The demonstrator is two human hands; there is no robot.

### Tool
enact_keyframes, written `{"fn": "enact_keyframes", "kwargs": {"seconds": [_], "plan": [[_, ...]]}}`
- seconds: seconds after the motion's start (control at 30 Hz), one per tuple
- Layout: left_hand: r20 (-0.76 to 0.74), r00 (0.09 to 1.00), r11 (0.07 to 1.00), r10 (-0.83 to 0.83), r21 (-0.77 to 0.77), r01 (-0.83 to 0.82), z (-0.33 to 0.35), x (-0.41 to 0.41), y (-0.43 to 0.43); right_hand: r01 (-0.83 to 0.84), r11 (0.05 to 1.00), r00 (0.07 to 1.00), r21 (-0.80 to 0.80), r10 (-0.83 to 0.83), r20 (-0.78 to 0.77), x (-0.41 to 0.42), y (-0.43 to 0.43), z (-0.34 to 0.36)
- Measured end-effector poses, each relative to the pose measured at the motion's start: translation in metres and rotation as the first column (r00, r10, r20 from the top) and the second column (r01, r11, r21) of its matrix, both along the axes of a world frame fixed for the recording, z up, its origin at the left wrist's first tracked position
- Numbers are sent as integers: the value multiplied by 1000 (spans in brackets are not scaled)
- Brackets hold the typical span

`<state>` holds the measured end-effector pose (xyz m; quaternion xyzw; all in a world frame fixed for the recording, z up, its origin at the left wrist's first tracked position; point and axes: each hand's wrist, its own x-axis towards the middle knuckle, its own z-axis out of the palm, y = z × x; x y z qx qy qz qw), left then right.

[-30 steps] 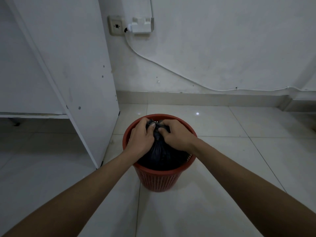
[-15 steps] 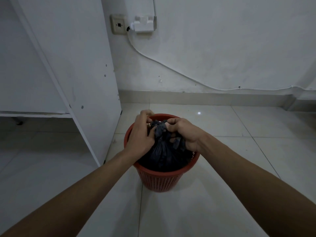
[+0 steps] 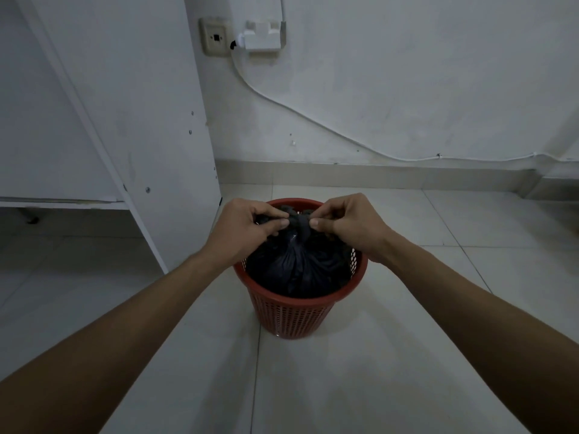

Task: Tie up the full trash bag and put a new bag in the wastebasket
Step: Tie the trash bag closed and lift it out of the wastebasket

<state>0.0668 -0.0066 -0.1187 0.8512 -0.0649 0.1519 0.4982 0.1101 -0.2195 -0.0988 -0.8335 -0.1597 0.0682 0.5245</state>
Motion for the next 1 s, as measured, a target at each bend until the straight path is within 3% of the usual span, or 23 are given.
{"fn": "enact_keyframes", "kwargs": {"seconds": [0.13,0.3,0.43,0.63,0.73,0.83,0.9,1.0], "plan": [[-73,996,998,-50,37,53,-1,1,4,44,989,989,-143,-23,146,-2,-1,-6],[-112,992,983,-49,169,68,-12,-1,25,70,973,987,-220,-35,156,-8,-8,-17],[-147,987,980,-60,181,86,-16,-2,29,68,972,993,-225,-44,112,-7,-11,-20],[-14,999,954,-48,297,50,-19,-9,24,-50,962,988,-269,87,130,-7,-12,-23],[5,1000,948,12,319,-13,-26,-23,18,-80,882,963,-465,189,194,-12,-10,-33],[-2,998,846,67,530,-56,-35,-33,15,-115,724,938,-681,305,165,-10,-1,-40],[-38,996,773,75,633,-34,-41,-35,11,-160,635,934,-755,344,92,-3,4,-46],[-24,995,770,97,635,-60,-50,-37,5,-130,583,941,-802,326,85,3,13,-55]]}}
